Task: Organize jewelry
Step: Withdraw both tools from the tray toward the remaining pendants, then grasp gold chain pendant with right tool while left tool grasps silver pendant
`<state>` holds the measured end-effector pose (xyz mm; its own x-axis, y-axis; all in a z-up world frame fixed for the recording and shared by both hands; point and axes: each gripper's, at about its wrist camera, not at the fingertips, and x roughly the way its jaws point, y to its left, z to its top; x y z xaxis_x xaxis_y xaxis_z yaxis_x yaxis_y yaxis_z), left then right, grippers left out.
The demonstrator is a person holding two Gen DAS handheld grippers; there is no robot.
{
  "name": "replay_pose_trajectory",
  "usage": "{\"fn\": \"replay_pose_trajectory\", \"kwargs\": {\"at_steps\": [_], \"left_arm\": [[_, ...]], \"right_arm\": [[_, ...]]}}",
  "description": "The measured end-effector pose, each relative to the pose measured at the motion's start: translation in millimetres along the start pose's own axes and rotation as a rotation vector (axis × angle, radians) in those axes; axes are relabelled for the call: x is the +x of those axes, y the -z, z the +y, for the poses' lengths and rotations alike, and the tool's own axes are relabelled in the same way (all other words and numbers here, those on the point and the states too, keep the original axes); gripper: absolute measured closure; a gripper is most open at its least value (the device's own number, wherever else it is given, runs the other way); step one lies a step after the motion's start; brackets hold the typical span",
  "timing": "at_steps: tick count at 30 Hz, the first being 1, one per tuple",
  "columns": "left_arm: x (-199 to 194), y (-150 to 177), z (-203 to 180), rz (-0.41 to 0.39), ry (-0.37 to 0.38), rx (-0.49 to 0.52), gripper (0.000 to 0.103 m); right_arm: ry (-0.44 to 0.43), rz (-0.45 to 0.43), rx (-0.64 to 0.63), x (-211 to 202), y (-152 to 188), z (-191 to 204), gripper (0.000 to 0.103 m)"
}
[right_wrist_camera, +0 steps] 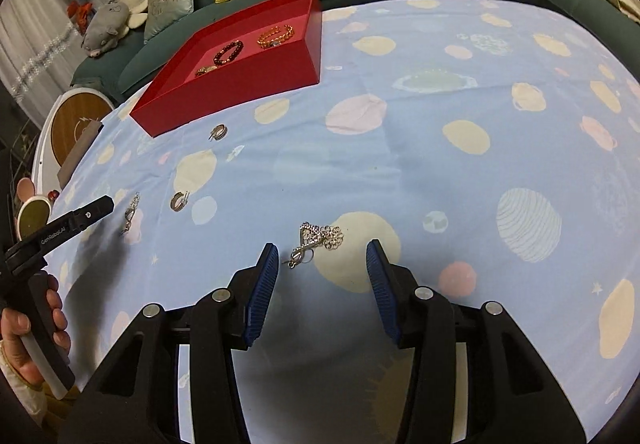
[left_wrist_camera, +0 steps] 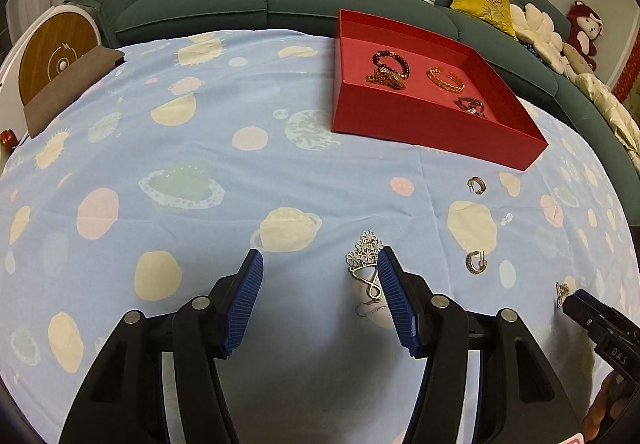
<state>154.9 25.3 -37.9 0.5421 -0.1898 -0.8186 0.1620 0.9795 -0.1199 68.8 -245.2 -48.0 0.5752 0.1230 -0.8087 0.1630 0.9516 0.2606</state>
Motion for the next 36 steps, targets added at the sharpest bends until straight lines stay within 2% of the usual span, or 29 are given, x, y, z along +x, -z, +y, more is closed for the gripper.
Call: {"fn": "replay_pose_trajectory", "kwargs": {"at_steps": [7,15,23,30,36], "left_arm": [[14,8,-8,0.009,-0.024,0.050,0.046],[16,9,-15,-0.009,-0.051,0.083,0.046],[17,13,-20,-0.023,-0.067,0.121,0.046],[17,14,-20,-0.041,-0.066,0.131,0.049],[18,12,-20,-0.048,-0.059,0.127,0.050]], "right_arm": [[0.064,-0.038,-0.111,6,2,17,0.058],[0.076,-0.055,-0.119,7,2,16,0.063],[0.105,-0.061,-0.140,6,3,16,0.074],[0.114,-0.065,-0.162,6,5,17,0.088],[0.107,-0.065,-0.172,6,5,19,0.094]]}}
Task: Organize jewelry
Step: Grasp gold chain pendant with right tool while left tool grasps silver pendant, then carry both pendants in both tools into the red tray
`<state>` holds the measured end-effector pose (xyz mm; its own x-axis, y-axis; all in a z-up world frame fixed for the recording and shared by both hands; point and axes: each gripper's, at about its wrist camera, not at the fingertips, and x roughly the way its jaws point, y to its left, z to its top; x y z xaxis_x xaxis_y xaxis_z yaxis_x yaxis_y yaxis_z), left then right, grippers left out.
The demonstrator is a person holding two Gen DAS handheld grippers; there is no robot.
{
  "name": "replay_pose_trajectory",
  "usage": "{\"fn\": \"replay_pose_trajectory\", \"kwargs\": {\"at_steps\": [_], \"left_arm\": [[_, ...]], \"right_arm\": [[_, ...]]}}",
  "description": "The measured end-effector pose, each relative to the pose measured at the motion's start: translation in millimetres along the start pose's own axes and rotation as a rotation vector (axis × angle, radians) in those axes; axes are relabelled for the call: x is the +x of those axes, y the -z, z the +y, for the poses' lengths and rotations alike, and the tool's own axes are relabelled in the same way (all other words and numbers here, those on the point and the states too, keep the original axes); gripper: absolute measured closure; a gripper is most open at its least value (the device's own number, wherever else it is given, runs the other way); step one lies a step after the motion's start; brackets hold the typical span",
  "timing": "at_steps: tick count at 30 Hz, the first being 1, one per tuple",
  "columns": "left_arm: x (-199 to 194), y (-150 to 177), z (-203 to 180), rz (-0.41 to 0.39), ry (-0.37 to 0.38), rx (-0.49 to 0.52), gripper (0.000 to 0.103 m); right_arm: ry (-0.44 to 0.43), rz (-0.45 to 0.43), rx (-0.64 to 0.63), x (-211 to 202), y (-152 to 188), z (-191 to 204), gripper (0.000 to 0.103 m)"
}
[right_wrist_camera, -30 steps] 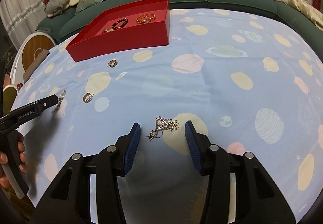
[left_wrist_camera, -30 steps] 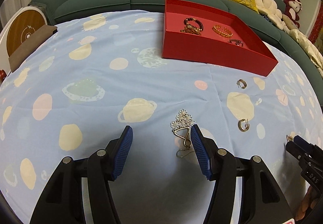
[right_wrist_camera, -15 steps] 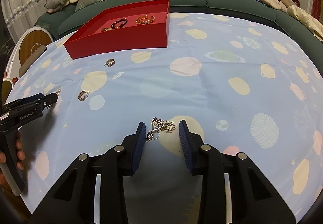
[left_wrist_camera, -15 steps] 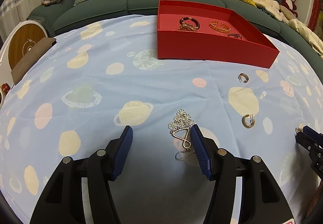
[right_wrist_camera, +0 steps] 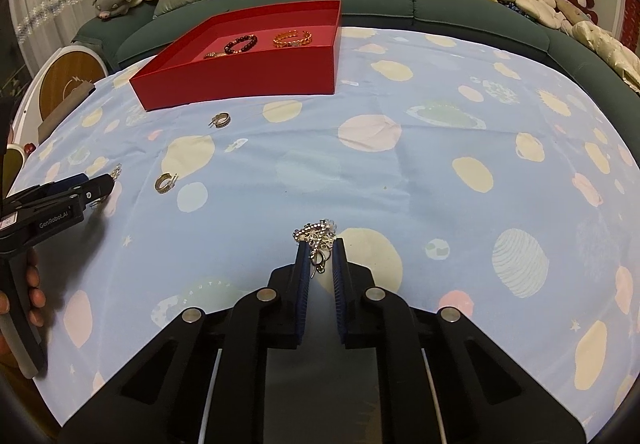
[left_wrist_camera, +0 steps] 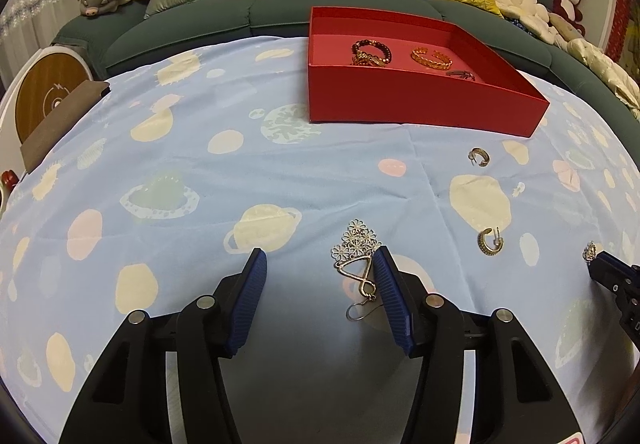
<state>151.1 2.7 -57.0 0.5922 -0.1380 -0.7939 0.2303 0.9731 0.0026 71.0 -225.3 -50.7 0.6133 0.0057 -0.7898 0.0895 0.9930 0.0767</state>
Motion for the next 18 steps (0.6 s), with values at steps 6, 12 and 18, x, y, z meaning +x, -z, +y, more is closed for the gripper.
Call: {"fn": "replay_pose_trajectory", "kwargs": {"at_steps": [6,12,18], "left_arm": [[2,-3,-10,-0.010,0.008,0.036,0.065],[-1,-4,-15,0.000,0.037,0.049,0.087],[-16,-4,-12,-0.015,0.075,0.031,0.087]], "right_arm": [[-0.009,0.003,-0.004,-1,0,3,0.097],[-0.033,0.007,0.008,-2,-1,5,0.097],[-0.051,-0.015,0.007,-13,-5,9,0.097]]}}
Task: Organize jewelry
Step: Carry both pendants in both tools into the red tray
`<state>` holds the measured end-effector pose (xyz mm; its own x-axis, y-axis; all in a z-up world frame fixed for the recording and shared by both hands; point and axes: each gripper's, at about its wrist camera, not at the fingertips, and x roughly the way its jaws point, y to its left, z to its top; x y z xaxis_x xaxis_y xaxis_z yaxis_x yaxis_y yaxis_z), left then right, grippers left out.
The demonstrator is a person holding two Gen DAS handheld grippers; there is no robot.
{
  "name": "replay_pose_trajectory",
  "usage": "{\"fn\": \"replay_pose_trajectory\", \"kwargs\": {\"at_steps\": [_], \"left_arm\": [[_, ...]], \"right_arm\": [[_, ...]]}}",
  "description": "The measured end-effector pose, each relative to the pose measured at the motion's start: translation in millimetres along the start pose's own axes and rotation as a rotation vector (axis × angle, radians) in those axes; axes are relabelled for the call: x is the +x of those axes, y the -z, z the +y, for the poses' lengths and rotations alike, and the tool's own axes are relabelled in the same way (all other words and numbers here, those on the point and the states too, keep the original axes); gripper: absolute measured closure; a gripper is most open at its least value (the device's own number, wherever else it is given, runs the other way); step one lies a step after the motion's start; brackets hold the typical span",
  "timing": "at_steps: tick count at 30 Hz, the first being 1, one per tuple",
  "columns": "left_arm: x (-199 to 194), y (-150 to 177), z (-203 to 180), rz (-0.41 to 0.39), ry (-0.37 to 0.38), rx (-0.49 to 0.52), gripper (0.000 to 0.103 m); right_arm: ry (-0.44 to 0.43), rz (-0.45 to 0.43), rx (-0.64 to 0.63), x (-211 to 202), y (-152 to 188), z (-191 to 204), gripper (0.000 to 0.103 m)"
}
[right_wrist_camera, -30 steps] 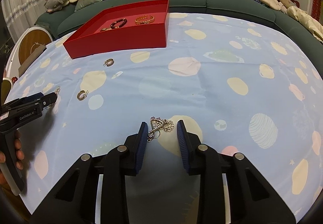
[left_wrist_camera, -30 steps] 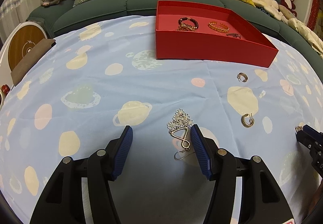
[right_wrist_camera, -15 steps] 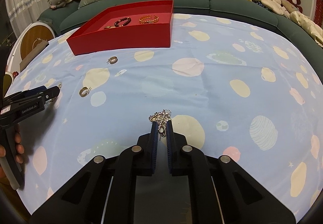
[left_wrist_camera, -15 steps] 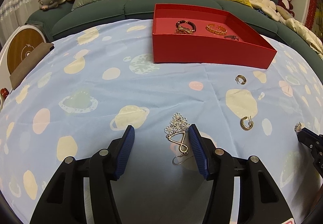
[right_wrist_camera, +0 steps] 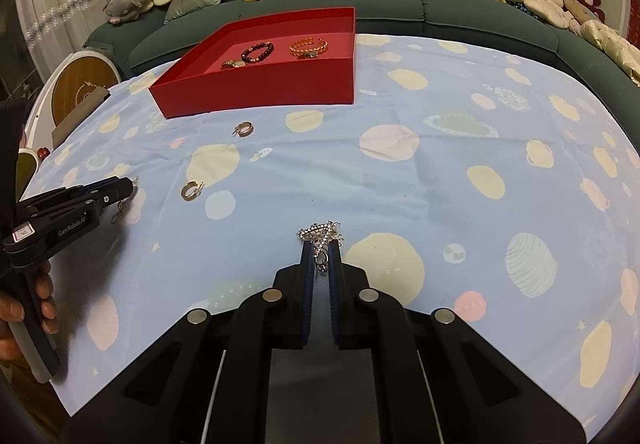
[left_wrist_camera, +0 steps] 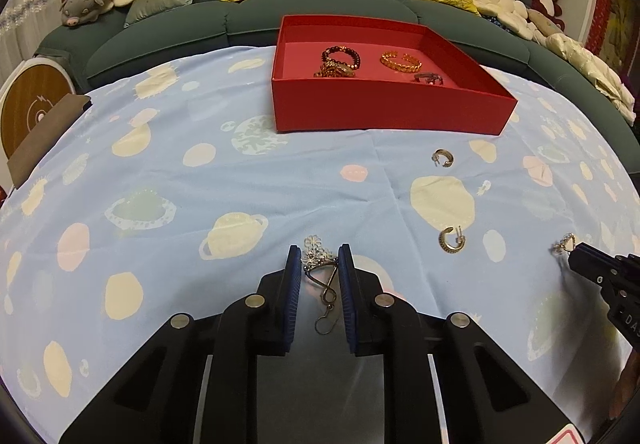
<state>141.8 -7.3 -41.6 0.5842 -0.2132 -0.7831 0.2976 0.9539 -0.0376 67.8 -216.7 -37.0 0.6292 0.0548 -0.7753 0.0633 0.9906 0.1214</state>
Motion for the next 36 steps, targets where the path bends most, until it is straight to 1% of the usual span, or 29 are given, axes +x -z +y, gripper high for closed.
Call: {"fn": "replay_pose_trajectory", "kwargs": {"at_steps": [6,10,15,18,20,24,26,28,30,34,36], "left_arm": [[-37,-17,5,-0.050,0.059,-0.039,0.087],[-66,-42,6,-0.094,0.096,-0.059,0.087],[-107,-89,10,-0.194,0.114,-0.079,0.087],[-127,-121,11,-0.253,0.105,-0.084,0.087],[-135,-143,11,-0.277,0.115,-0.090,0.087],[-132,-181,7,-0.286,0.110,-0.102,0.087],[-121,-199,6,-0.269,0.129,-0.119,0.087],[-110,-209,5,-0.261,0.135,-0.114,0.087],[-97,-219,2,-0.259,0.107,-0.116,0.087],[-62,-227,2,-0.234,0.139,-0.144,0.087],[-42,-228,2,-0.216,0.131,-0.153,0.087]], "right_arm": [[-0.040,-0.046,0.023,-20,-14,0,0.097],[-0.070,-0.098,0.033,-41,-32,4,0.097],[-0.105,-0.186,0.053,-71,-74,9,0.097],[-0.125,-0.232,0.068,-85,-108,9,0.097],[-0.131,-0.259,0.063,-93,-132,11,0.097],[-0.130,-0.293,0.051,-94,-178,16,0.097],[-0.127,-0.304,0.051,-87,-196,16,0.097],[-0.131,-0.301,0.054,-75,-210,15,0.097],[-0.133,-0.289,0.060,-59,-220,13,0.097],[-0.114,-0.246,0.058,-24,-230,11,0.097],[-0.110,-0.222,0.063,-6,-233,9,0.097]]}}
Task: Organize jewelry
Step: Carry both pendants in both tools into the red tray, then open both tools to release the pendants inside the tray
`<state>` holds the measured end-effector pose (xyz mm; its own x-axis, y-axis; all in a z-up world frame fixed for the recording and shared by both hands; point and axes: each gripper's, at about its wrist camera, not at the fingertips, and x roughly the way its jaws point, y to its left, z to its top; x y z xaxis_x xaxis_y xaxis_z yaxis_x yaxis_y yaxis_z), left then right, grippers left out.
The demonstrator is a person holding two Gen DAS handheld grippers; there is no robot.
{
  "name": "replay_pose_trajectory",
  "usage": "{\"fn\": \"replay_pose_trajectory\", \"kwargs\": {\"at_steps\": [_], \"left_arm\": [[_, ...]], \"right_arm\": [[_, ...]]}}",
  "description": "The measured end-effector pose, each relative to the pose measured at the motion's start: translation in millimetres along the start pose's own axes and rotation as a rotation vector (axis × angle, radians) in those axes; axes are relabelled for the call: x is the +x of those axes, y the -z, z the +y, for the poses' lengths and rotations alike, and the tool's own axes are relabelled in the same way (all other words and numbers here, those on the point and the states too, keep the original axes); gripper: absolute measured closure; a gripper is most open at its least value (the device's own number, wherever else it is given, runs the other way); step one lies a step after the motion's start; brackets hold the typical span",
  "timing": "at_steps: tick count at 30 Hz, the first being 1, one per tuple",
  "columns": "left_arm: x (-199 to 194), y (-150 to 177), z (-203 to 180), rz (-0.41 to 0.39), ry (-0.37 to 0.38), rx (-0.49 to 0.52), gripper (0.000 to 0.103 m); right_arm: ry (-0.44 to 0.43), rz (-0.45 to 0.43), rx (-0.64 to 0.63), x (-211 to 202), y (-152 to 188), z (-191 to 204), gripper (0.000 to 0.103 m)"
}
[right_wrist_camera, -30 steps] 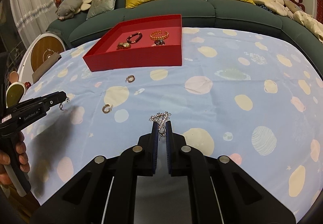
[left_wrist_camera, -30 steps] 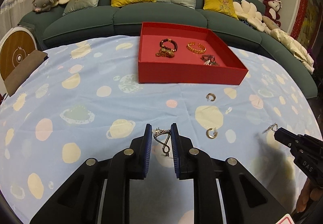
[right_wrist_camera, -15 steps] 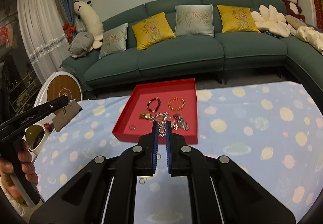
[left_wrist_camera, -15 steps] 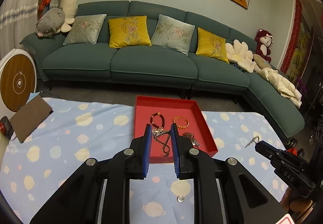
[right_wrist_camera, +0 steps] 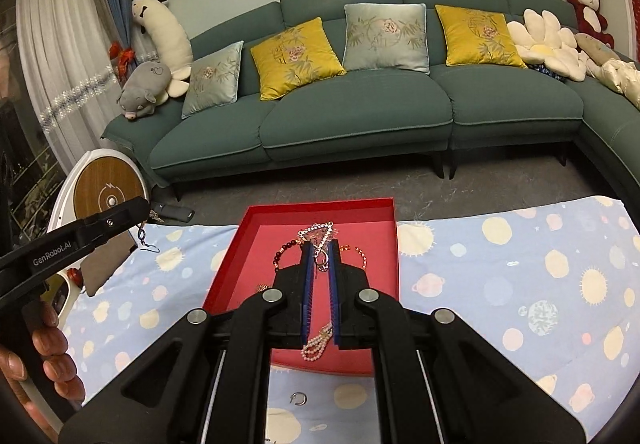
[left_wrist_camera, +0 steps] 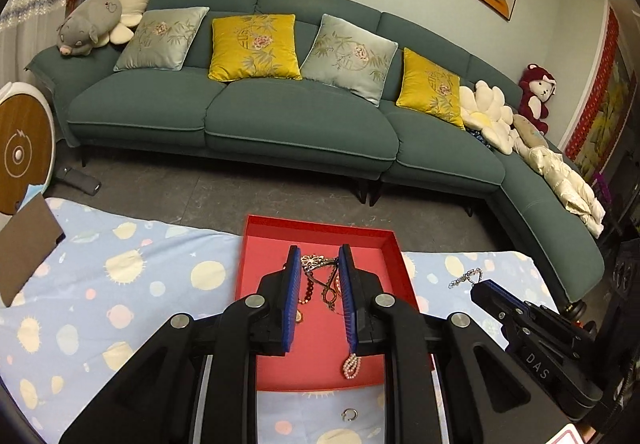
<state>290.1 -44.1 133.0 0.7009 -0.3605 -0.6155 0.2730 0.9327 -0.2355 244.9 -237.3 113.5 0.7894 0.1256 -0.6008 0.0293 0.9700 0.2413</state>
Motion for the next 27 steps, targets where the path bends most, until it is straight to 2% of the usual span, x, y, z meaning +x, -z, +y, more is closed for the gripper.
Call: {"fn": "replay_pose_trajectory", "kwargs": {"at_steps": [5,10,20,27], "left_arm": [[41,7,10,0.060,-0.027,-0.009,0.087],[67,10,22,0.086,-0.047,-0.019,0.087],[95,13,44,0.109,-0.070,-0.035,0.087],[106,13,42,0.109,-0.074,-0.033,0.087]], "right_arm": [[0.015,0.033,0.009,37,-2,-5,0.097],[0.000,0.044,0.054,62,-5,-11,0.097],[0.011,0.079,0.034,97,3,-12,0.097],[0.031,0.108,0.019,111,9,-18,0.097]]}}
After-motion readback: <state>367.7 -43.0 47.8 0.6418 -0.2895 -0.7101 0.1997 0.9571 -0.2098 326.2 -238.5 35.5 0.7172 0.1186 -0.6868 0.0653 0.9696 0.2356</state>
